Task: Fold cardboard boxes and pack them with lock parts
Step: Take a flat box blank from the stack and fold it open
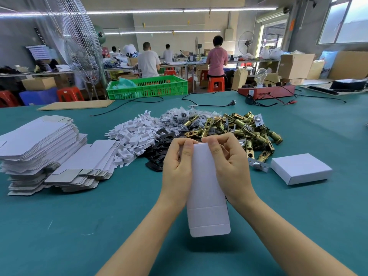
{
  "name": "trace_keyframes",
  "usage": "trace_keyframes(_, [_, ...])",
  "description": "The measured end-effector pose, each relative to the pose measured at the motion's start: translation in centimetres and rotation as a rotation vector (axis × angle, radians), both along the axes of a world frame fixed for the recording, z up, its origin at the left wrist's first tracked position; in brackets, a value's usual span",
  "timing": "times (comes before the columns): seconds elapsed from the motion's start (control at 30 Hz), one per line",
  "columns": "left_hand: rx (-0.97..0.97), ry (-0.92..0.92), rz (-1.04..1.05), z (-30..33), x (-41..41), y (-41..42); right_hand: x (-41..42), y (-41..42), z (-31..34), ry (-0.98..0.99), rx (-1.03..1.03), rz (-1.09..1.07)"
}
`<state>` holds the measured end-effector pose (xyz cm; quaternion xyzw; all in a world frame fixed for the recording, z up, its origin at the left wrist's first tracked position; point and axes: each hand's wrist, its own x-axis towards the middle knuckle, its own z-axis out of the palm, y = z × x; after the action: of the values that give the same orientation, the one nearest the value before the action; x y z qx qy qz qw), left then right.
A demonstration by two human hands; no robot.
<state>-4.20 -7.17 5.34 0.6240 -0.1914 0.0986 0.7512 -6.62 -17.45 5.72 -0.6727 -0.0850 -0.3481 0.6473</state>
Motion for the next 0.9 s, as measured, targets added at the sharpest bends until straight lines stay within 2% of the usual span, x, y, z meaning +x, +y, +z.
trace_keyframes(0.13, [0.019,0.029,0.019,-0.2,0.1,0.1,0.2,0.0,-0.3,-0.001,-0.011,-0.025])
trace_keyframes(0.23, [0.048,-0.037,0.057,0.0,0.1,0.2,0.5,-0.1,-0.5,0.019,-0.054,-0.016])
trace_keyframes(0.3, [0.032,-0.116,0.119,0.4,0.2,0.4,0.7,-0.6,-0.5,0.1,-0.078,0.011])
trace_keyframes(0.37, [-0.005,-0.174,0.239,0.8,0.6,1.0,0.9,-1.5,-0.2,0.256,-0.21,0.051])
trace_keyframes(0.43, [-0.044,-0.201,0.331,1.0,1.2,1.8,1.0,-2.3,-0.1,0.388,-0.32,0.192])
trace_keyframes(0.47, [-0.054,-0.188,0.34,0.9,1.4,2.1,1.0,-2.5,-0.2,0.413,-0.311,0.263])
trace_keyframes(0.57, [-0.006,-0.129,0.256,0.4,1.8,2.4,1.1,-3.0,-0.4,0.352,-0.224,0.3])
trace_keyframes(0.63, [0.07,-0.147,0.154,0.0,1.9,2.3,1.5,-3.5,-0.4,0.247,-0.268,0.191])
trace_keyframes(0.7, [0.192,-0.297,0.128,-0.7,2.0,2.1,1.8,-4.1,-0.5,0.133,-0.396,-0.029])
trace_keyframes(0.77, [0.353,-0.558,0.197,-1.5,2.1,1.8,2.1,-4.3,-0.9,0.117,-0.404,-0.149])
trace_keyframes(0.83, [0.485,-0.77,0.293,-2.5,2.0,1.6,2.1,-3.6,-1.1,0.193,-0.215,-0.132])
trace_keyframes(0.9, [0.585,-0.927,0.378,-3.3,2.0,1.7,2.2,-2.9,-0.8,0.302,0.124,-0.098])
